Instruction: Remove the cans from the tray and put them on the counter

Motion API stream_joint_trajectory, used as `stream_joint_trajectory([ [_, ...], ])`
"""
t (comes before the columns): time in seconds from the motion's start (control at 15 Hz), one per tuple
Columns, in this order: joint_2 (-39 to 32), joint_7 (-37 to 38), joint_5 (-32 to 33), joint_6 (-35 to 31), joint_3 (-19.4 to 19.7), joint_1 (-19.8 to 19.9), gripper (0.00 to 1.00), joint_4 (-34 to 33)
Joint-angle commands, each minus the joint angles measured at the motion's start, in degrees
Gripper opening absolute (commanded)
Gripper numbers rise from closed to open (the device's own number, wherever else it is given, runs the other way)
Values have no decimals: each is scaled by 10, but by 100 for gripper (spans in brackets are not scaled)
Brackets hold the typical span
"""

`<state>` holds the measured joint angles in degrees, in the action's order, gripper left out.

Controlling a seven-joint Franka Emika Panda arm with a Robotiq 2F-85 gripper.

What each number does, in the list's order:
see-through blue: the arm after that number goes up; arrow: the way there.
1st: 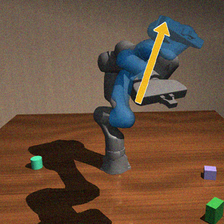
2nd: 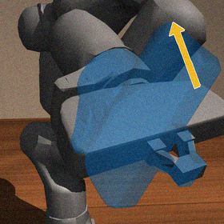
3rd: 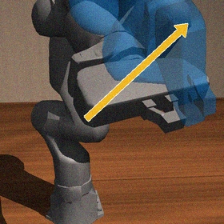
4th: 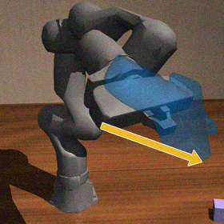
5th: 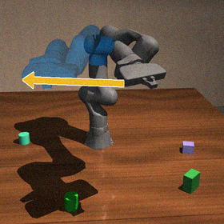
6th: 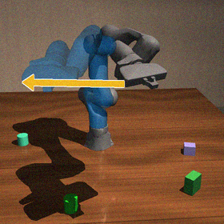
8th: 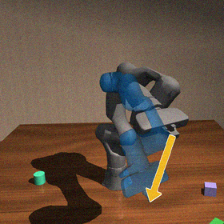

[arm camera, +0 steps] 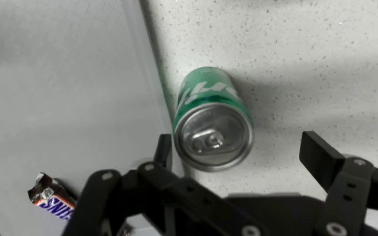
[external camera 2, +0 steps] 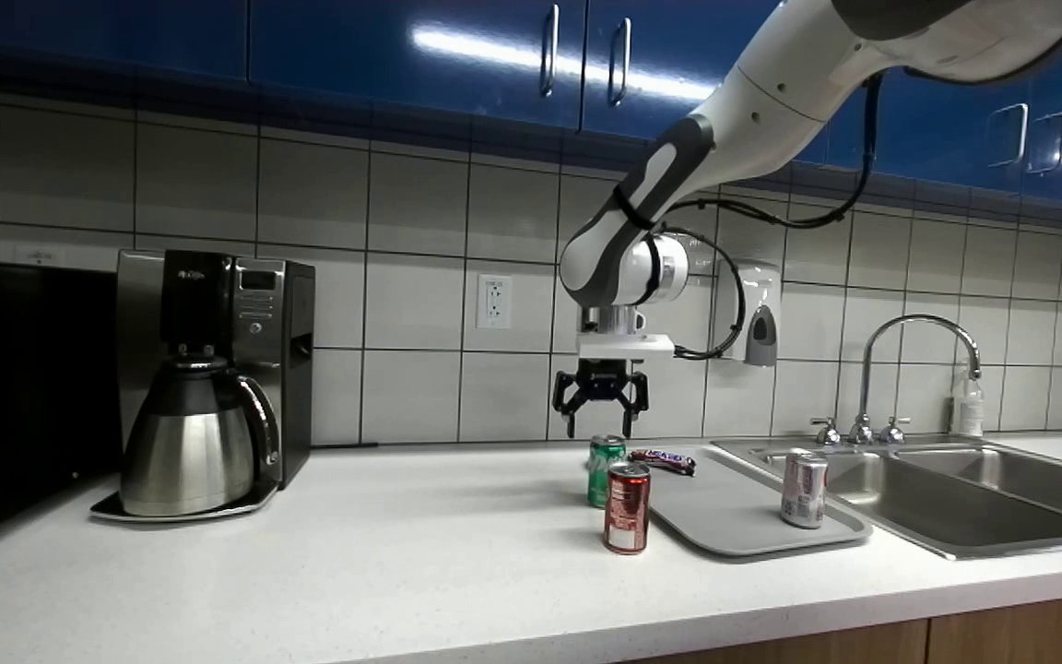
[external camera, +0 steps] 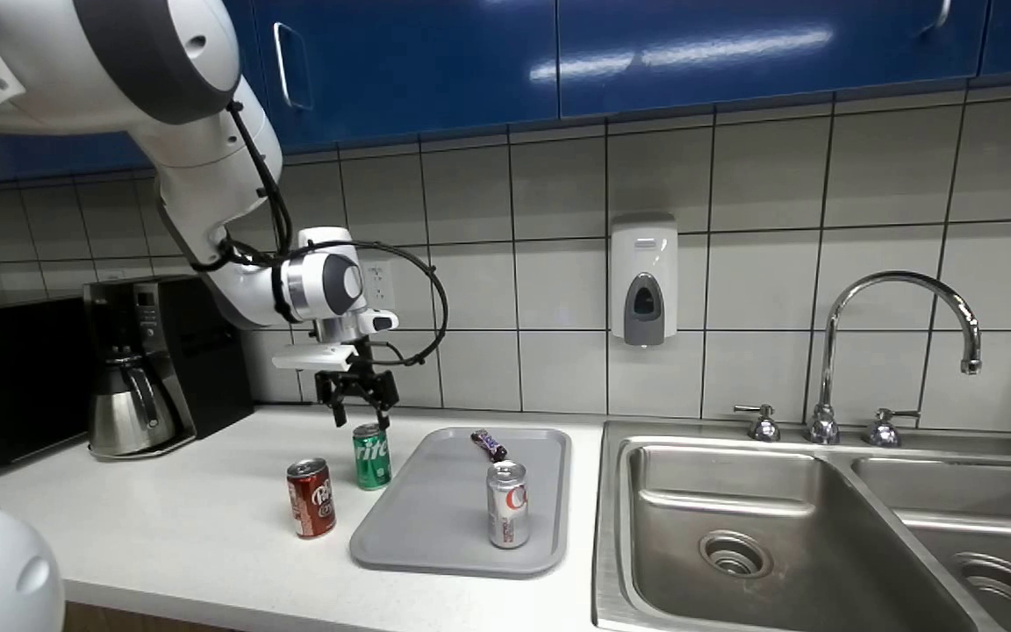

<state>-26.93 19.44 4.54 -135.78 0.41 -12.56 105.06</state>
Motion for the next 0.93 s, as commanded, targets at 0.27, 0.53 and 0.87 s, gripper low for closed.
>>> stream_joint_trajectory([
  [0.27, 100, -2, 30, 22, -4, -1, 100, 46],
  [0.53, 135, -3, 35, 15, 1, 13, 100, 84],
  [0.87, 181, -12, 34, 12, 14, 46, 100, 142],
])
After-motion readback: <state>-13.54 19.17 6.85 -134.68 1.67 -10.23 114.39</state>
